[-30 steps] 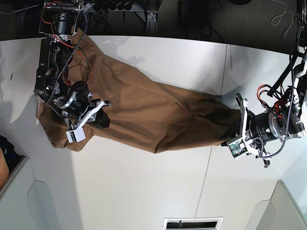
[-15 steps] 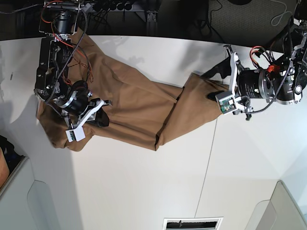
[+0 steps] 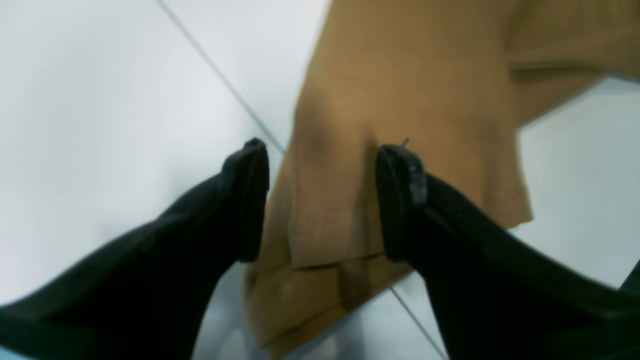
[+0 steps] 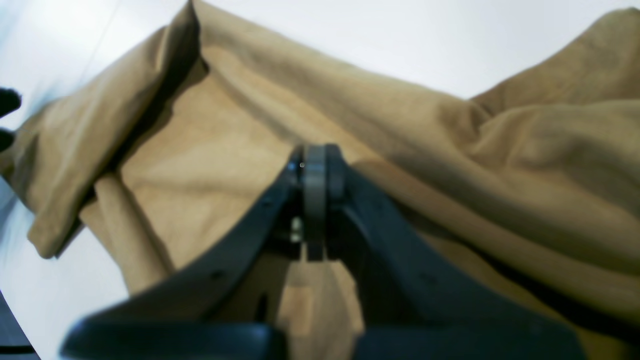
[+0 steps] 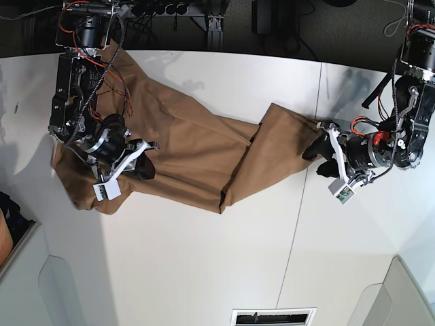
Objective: Layout the t-shirt on the table in an organized manner, then fold the t-shirt properly
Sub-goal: 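Lower the shirt onto the table and pull the left gripper outward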
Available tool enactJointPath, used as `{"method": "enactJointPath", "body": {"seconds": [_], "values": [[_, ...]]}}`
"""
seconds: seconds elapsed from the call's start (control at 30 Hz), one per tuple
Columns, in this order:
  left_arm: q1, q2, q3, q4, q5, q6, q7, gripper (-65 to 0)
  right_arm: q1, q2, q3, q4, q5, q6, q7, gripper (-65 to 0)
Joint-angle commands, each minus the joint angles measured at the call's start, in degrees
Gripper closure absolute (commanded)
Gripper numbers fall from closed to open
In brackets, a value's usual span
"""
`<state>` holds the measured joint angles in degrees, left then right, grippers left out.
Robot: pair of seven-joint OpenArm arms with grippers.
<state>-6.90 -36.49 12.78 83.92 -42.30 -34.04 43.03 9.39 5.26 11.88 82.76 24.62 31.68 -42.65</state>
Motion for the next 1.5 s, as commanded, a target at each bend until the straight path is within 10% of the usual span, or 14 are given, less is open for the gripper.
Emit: {"method": "enactJointPath", "body": {"seconds": [0.0,0.2,0.93,1.07,1.47], "values": [[-0.9,-0.8,-0.5,-0.1,-0.9,-1.4,-0.7,-36.5,1.2,0.3,0.2,1.0,1.1,0.1,1.2,0.0],[-0.5,-0.8,-0.5,-0.5,-11.0,-6.0,4.4,-36.5,1.2,0.3,0.2,1.0,1.0,0.1,1.3,0.0],[-0.9,-0.5,-0.5,3.5,-11.0,-6.0,4.9,-24.8,1.2,0.3,0.2,1.0,1.1,0.1,1.3,0.0],[-0.9,-0.5,-0.5,5.3,-11.1,-6.0,5.5,-11.6,1.2,0.3,0.2,1.0,1.1,0.1,1.3,0.0],[-1.8,-0.7,-0.5,5.4,-6.2,-6.0,2.9,0.0,1.2,0.3,0.2,1.0,1.1,0.1,1.3,0.0]]}}
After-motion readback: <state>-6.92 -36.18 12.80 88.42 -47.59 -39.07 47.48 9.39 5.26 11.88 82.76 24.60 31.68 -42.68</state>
